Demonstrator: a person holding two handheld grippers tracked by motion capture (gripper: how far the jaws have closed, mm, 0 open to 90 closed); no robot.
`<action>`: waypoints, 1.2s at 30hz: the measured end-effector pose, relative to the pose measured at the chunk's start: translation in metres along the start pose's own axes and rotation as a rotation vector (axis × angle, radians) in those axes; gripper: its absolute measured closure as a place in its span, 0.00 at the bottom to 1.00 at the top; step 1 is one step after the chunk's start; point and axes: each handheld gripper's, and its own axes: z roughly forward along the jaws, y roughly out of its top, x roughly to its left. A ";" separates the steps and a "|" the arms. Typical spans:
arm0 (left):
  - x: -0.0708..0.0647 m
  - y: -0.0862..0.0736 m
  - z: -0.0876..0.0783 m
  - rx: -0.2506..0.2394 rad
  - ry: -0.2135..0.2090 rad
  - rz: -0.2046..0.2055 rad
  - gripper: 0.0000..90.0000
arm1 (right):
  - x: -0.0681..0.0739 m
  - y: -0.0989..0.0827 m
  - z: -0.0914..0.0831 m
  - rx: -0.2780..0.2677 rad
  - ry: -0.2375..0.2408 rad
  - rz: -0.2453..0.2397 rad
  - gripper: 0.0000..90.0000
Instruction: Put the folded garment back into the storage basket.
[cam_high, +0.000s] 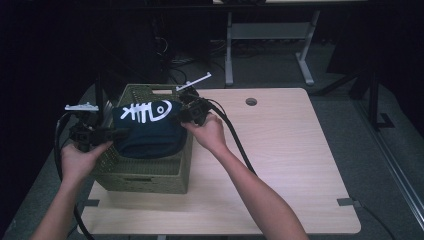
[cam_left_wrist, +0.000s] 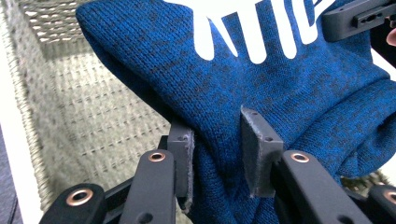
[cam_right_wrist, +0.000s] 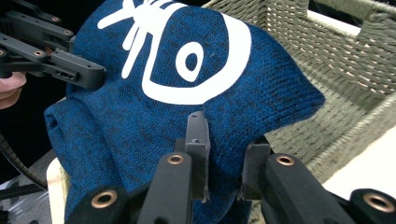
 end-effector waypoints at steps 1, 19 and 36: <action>0.001 0.000 0.000 0.002 0.003 -0.001 0.75 | 0.000 0.000 0.003 0.001 0.003 0.004 0.86; 0.012 -0.009 0.009 0.046 0.039 0.002 0.74 | -0.003 -0.010 0.027 0.009 0.003 0.027 0.86; 0.019 -0.016 0.020 0.069 0.051 -0.018 0.73 | -0.007 -0.020 0.040 0.018 -0.008 0.056 0.85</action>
